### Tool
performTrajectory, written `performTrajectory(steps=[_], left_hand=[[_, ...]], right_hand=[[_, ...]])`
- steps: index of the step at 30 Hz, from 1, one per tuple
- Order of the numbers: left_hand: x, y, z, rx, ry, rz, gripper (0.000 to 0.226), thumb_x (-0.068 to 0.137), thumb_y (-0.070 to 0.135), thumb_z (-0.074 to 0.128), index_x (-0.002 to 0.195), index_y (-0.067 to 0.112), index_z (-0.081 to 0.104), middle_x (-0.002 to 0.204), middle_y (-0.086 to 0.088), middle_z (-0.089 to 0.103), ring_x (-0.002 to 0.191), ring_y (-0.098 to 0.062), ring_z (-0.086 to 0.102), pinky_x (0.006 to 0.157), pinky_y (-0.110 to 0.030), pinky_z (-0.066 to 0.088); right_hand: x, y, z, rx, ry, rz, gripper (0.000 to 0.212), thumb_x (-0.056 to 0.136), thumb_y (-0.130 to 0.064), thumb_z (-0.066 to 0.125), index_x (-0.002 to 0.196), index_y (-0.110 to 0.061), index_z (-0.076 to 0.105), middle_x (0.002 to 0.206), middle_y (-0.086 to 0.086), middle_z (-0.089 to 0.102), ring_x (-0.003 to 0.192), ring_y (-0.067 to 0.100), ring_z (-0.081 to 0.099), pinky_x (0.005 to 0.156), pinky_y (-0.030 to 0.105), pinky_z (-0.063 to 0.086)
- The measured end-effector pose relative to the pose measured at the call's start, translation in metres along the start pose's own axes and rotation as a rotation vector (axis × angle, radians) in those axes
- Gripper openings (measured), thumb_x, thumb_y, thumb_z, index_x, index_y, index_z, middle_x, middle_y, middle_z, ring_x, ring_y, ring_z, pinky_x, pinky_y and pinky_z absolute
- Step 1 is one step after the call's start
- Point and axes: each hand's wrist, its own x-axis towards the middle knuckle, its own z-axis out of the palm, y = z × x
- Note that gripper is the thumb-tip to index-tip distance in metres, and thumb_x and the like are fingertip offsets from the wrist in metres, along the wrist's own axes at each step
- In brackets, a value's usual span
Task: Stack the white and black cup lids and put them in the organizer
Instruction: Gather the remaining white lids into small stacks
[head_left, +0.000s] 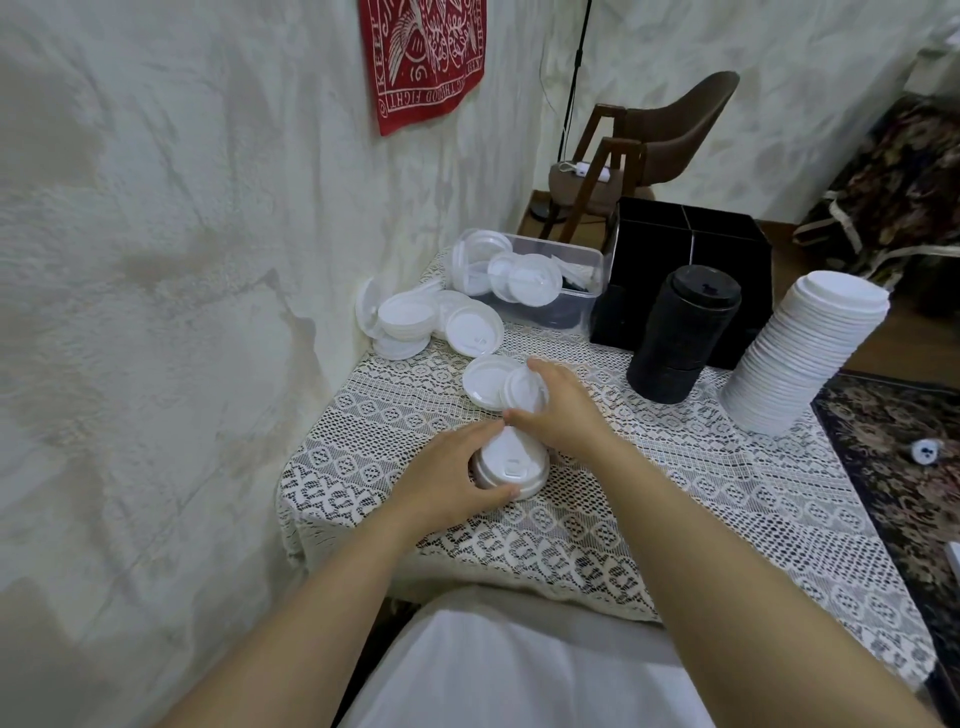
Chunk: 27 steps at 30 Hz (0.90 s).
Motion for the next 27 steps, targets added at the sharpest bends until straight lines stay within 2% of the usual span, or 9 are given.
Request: performTrajectory(steps=[5, 10, 12, 15, 17, 19, 21, 23, 27], left_hand=[[0.001, 0.000, 0.000, 0.014, -0.008, -0.001, 0.087, 0.077, 0.052, 0.073, 0.149, 0.033, 0.029, 0.154, 0.013, 0.032, 0.138, -0.011, 0.029, 0.115, -0.035, 0.025], [0.001, -0.002, 0.000, 0.008, -0.010, -0.009, 0.086, 0.077, 0.052, 0.073, 0.149, 0.033, 0.029, 0.154, 0.013, 0.031, 0.139, -0.011, 0.028, 0.114, -0.034, 0.024], [0.002, -0.002, 0.001, 0.001, -0.008, -0.011, 0.086, 0.077, 0.051, 0.074, 0.149, 0.033, 0.030, 0.154, 0.013, 0.032, 0.139, -0.011, 0.028, 0.115, -0.035, 0.024], [0.002, -0.003, 0.002, -0.016, -0.005, -0.018, 0.086, 0.076, 0.050, 0.075, 0.148, 0.033, 0.031, 0.153, 0.014, 0.033, 0.139, -0.011, 0.029, 0.116, -0.036, 0.025], [0.002, -0.004, 0.002, -0.027, -0.003, -0.022, 0.087, 0.075, 0.050, 0.076, 0.148, 0.034, 0.032, 0.152, 0.015, 0.034, 0.139, -0.010, 0.029, 0.115, -0.037, 0.026], [0.002, -0.003, 0.002, -0.023, 0.003, -0.021, 0.086, 0.075, 0.050, 0.075, 0.148, 0.034, 0.032, 0.152, 0.015, 0.034, 0.139, -0.011, 0.029, 0.115, -0.036, 0.026], [0.001, -0.002, 0.001, -0.019, 0.003, -0.021, 0.086, 0.076, 0.049, 0.075, 0.148, 0.033, 0.032, 0.153, 0.014, 0.033, 0.139, -0.011, 0.029, 0.114, -0.034, 0.024], [0.001, -0.001, 0.001, -0.019, 0.002, -0.022, 0.086, 0.076, 0.049, 0.075, 0.148, 0.033, 0.032, 0.153, 0.014, 0.033, 0.139, -0.011, 0.029, 0.114, -0.034, 0.024], [0.002, -0.002, 0.001, -0.027, 0.004, -0.029, 0.086, 0.075, 0.050, 0.076, 0.148, 0.034, 0.032, 0.152, 0.014, 0.034, 0.139, -0.011, 0.030, 0.115, -0.036, 0.026]], right_hand=[[-0.003, 0.005, -0.004, 0.018, 0.092, 0.039, 0.082, 0.078, -0.036, 0.077, 0.147, -0.024, 0.035, 0.147, 0.006, 0.039, 0.133, 0.028, 0.037, 0.107, 0.043, 0.034], [-0.021, 0.029, -0.024, 0.072, 0.025, 0.038, 0.075, 0.076, -0.013, 0.072, 0.143, -0.024, 0.040, 0.144, 0.002, 0.033, 0.132, 0.029, 0.033, 0.092, 0.036, 0.046], [-0.029, 0.037, -0.029, 0.008, -0.077, 0.024, 0.077, 0.073, -0.008, 0.072, 0.142, -0.027, 0.041, 0.140, -0.002, 0.037, 0.134, 0.025, 0.031, 0.106, 0.046, 0.038], [-0.036, 0.048, -0.029, -0.099, -0.145, 0.004, 0.083, 0.075, -0.015, 0.071, 0.147, -0.033, 0.034, 0.155, -0.006, 0.028, 0.145, 0.019, 0.018, 0.119, 0.055, 0.008], [-0.037, 0.052, -0.025, -0.119, -0.054, 0.029, 0.083, 0.080, -0.036, 0.072, 0.150, -0.031, 0.028, 0.161, -0.003, 0.019, 0.147, 0.024, 0.015, 0.119, 0.053, 0.010], [-0.037, 0.050, -0.019, -0.211, 0.069, 0.094, 0.088, 0.082, -0.059, 0.065, 0.151, -0.022, 0.026, 0.156, 0.007, 0.025, 0.143, 0.029, 0.023, 0.117, 0.047, 0.021], [-0.036, 0.048, -0.014, -0.288, 0.135, 0.134, 0.090, 0.083, -0.067, 0.058, 0.150, -0.017, 0.026, 0.149, 0.012, 0.032, 0.138, 0.031, 0.030, 0.113, 0.045, 0.027], [-0.038, 0.048, -0.010, -0.285, 0.143, 0.124, 0.089, 0.083, -0.062, 0.062, 0.150, -0.017, 0.025, 0.148, 0.011, 0.035, 0.137, 0.031, 0.030, 0.112, 0.044, 0.025], [-0.044, 0.047, -0.018, -0.043, 0.050, 0.094, 0.086, 0.077, -0.036, 0.069, 0.150, -0.031, 0.024, 0.150, 0.006, 0.037, 0.140, 0.029, 0.024, 0.115, 0.048, 0.018]])
